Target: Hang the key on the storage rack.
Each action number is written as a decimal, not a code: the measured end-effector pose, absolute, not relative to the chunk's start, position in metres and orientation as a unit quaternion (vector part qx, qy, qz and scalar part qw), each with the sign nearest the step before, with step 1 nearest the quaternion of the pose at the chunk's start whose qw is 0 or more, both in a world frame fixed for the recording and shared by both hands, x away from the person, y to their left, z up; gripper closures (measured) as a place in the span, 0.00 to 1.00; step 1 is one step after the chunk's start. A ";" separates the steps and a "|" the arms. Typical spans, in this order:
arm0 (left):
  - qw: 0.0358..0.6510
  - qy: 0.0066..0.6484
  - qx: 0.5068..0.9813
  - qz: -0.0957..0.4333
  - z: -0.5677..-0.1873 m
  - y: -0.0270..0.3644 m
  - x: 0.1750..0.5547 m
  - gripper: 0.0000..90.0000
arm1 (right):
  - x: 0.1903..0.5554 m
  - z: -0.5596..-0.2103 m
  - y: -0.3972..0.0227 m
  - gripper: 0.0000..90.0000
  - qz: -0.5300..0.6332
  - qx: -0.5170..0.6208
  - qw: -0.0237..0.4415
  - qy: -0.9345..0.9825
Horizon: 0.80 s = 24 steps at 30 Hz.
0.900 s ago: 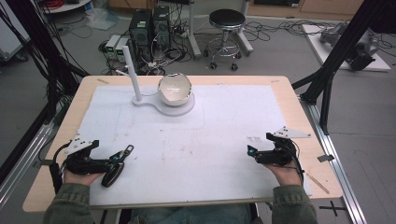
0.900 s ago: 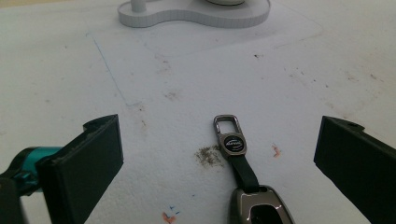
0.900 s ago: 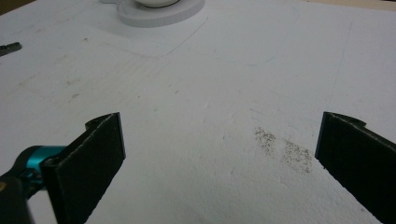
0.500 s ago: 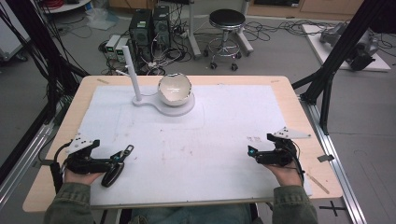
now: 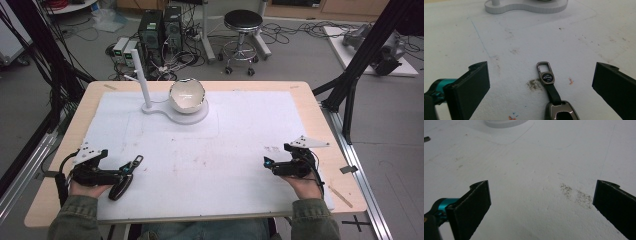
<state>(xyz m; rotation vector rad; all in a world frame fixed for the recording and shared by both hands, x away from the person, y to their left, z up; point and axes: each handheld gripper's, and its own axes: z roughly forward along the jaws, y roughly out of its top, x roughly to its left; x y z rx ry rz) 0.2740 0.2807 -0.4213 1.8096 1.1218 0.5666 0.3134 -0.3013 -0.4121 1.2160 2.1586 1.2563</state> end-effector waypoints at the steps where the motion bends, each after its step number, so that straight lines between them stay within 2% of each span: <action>1: 0.450 0.455 0.734 0.227 -0.421 0.280 0.274 0.02 | 0.314 -0.412 -0.301 0.01 0.444 0.431 0.180 0.765; 24: 0.380 0.456 0.785 0.177 -0.422 0.264 0.296 0.02 | 0.317 -0.414 -0.299 0.01 0.425 0.436 0.176 0.774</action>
